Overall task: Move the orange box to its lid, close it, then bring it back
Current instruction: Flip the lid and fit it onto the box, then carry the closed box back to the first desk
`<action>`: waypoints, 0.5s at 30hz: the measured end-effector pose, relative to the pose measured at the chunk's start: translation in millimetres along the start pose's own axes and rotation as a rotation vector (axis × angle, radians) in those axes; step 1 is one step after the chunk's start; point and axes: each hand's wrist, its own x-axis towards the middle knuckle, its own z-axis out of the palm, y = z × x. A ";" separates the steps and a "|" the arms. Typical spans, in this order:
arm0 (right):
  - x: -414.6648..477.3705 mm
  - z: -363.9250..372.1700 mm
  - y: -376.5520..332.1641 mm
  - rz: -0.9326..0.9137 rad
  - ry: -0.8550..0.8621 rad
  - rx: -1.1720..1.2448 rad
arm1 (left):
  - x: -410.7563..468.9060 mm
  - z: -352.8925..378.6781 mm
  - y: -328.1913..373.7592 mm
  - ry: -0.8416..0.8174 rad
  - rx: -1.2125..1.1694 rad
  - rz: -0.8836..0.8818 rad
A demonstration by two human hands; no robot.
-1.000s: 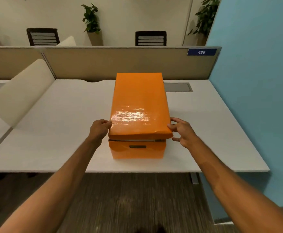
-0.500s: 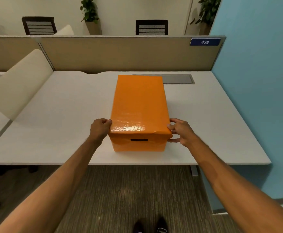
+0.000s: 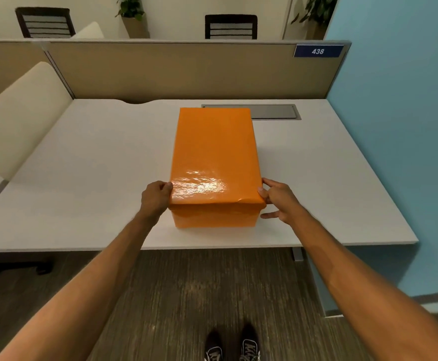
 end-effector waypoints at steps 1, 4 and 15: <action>0.2 0.1 1.0 -0.003 0.001 -0.002 | 0.0 0.5 -0.9 0.002 -0.004 0.001; 0.6 0.1 3.2 -0.007 0.004 0.008 | 0.6 0.8 -4.7 -0.007 -0.031 0.012; 26.8 -5.3 -18.1 -0.129 0.076 0.038 | 25.1 -2.5 11.1 -0.094 -0.217 -0.053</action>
